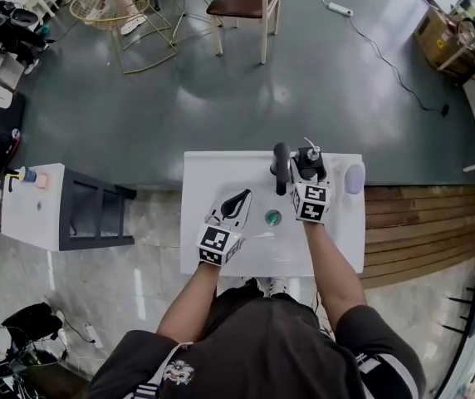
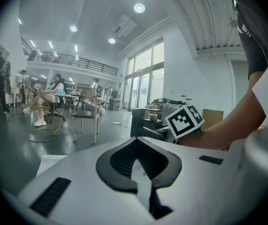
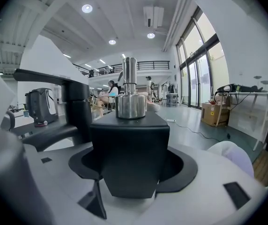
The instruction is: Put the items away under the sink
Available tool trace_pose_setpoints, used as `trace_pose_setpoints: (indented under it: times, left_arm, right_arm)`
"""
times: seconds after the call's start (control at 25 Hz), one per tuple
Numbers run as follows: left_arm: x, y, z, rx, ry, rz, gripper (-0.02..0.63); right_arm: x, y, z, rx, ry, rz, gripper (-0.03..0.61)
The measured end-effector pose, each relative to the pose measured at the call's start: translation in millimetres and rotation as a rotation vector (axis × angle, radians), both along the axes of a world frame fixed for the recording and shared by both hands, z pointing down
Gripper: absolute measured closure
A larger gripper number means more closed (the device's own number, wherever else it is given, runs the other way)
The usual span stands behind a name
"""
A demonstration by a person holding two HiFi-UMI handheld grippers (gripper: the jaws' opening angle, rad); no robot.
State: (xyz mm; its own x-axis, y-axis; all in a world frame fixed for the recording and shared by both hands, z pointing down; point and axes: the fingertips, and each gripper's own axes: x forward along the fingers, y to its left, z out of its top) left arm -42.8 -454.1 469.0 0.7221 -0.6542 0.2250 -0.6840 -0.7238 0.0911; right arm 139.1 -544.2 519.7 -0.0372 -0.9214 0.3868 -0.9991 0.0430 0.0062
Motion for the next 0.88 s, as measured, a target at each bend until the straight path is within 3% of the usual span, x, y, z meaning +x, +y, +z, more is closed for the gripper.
trace_pose_setpoints:
  times: [0.56, 0.88]
  left_arm:
    - [19.9, 22.8, -23.9, 0.048, 0.016, -0.010, 0.615]
    - [14.5, 63.5, -47.7, 0.084, 0.017, -0.103, 0.615]
  right_arm:
    - [-3.7, 46.9, -68.6, 0.138, 0.018, -0.074, 0.255]
    - [-7.9, 104.4, -104.7, 0.188, 0.025, -0.167, 0.255]
